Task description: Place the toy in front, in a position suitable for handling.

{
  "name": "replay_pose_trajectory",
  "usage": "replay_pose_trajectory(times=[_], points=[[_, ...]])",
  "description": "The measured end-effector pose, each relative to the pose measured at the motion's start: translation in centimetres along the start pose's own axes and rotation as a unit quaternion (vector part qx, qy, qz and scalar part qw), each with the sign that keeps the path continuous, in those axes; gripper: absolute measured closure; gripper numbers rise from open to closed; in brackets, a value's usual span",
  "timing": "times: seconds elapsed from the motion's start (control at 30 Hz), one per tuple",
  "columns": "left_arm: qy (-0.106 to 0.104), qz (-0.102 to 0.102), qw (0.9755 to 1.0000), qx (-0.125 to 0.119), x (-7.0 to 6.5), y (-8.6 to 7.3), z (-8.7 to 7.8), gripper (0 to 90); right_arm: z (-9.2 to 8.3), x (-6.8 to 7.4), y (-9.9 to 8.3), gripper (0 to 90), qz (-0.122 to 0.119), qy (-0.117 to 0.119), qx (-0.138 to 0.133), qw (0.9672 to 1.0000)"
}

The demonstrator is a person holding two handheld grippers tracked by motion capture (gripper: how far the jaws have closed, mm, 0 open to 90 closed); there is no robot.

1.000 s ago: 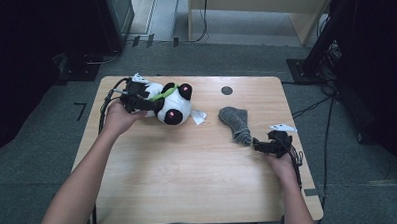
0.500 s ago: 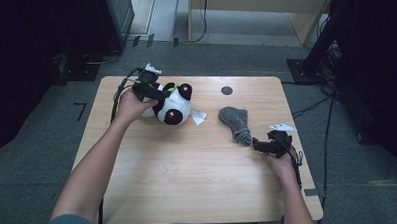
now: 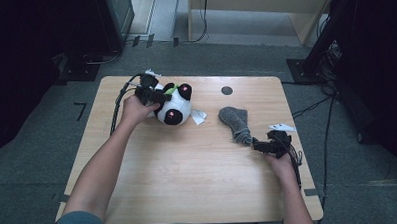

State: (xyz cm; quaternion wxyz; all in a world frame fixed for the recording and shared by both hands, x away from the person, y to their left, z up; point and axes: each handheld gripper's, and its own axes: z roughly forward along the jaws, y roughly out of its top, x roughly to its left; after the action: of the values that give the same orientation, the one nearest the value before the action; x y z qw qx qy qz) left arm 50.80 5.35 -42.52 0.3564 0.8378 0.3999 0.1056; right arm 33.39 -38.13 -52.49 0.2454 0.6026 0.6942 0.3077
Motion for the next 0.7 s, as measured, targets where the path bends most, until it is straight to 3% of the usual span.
replay_pose_trajectory(times=[0.1, 0.17, 0.33, 0.4, 0.47, 0.7], points=[[0.020, 0.012, 0.9997, 0.002, -0.5, -0.2, 0.3, 56.2, 0.0, 0.0, -0.1, 7.2, 0.000, 0.000, -0.001, 1.0000], [0.026, 0.004, 0.9996, 0.008, -0.7, 0.0, 0.3, 59.1, 0.0, 0.0, -0.1, 7.2, 0.000, -0.001, -0.001, 1.0000], [0.010, -0.007, 0.9999, 0.010, -0.3, -0.1, -0.1, 65.6, 0.0, 0.0, -0.1, 7.2, 0.000, -0.001, -0.001, 1.0000], [0.009, 0.006, 0.9999, 0.009, -0.5, -0.1, -0.2, 68.1, 0.0, 0.0, 0.0, 7.2, 0.000, -0.001, 0.000, 1.0000], [0.011, 0.032, 0.9994, -0.002, -0.8, -0.5, -0.2, 71.5, 0.0, 0.1, 0.0, 7.2, 0.001, -0.002, -0.001, 1.0000], [0.006, 0.013, 0.9998, -0.015, -0.9, -0.6, -1.1, 76.0, 0.0, 0.1, 0.0, 7.2, 0.002, -0.002, -0.001, 1.0000]])
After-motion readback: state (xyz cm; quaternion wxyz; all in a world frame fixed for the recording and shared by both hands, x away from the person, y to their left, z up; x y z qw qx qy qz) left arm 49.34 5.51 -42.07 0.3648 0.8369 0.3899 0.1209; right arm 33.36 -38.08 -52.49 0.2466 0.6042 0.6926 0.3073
